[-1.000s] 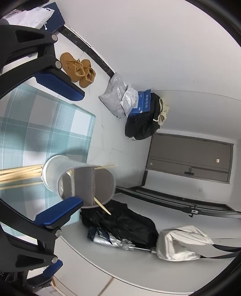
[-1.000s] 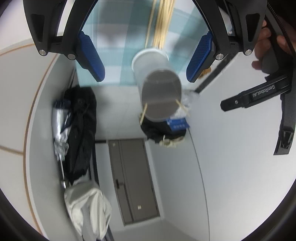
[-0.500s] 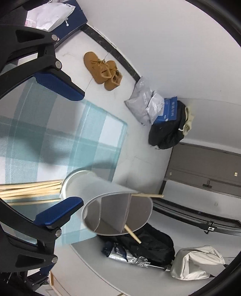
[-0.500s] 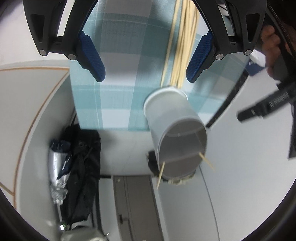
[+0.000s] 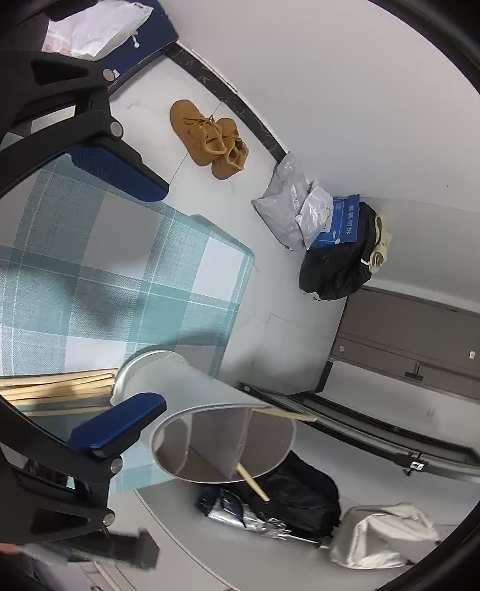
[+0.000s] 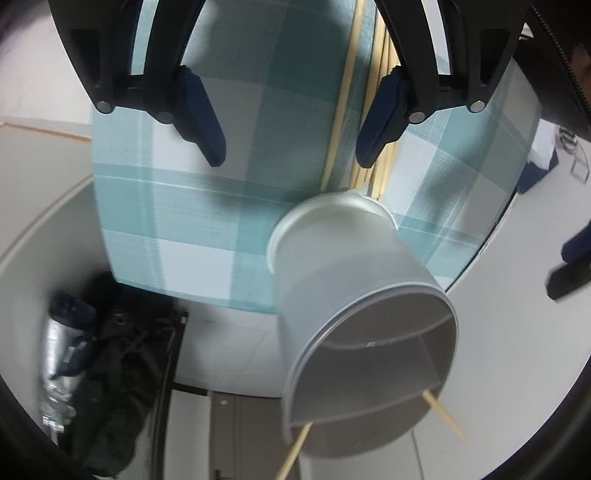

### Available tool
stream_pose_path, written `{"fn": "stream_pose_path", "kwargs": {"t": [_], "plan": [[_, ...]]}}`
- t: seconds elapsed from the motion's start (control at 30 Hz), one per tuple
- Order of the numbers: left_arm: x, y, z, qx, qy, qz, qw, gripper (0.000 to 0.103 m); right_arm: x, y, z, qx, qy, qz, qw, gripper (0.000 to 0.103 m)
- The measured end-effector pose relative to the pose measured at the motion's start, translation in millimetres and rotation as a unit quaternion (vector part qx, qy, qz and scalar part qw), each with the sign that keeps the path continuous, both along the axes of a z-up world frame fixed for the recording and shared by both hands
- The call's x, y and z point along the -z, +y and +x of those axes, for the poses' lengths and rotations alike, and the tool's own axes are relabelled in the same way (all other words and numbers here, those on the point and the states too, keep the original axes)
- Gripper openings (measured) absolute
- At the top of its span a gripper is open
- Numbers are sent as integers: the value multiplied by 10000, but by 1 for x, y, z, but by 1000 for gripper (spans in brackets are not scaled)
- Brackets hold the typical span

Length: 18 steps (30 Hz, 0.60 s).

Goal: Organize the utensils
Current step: 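Lower the right tool to the pile and grasp another chopstick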

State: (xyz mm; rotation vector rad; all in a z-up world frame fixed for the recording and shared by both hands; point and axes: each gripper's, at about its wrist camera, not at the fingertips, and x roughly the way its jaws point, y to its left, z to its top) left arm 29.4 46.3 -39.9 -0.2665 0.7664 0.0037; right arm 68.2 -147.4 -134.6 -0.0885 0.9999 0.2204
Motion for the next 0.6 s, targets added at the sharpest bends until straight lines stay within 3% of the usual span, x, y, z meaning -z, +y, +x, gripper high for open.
{"fn": "stream_pose_path", "kwargs": {"t": [0.13,0.23,0.5,0.6], "plan": [[0,6,2,-70,34,-95,9999,102,15,15,7,-152,119,-378,9991,60],[3,11,4,-108,118,-150,9998,102,23,20,11,-166,215,-638,9976,46],[7,19,7,-259,238,-200,9992,102,25,28,5,-409,77,-486,9980,10],[9,19,9,-273,312,-189,9990,102,25,22,4,-365,104,-213,9991,5]]}}
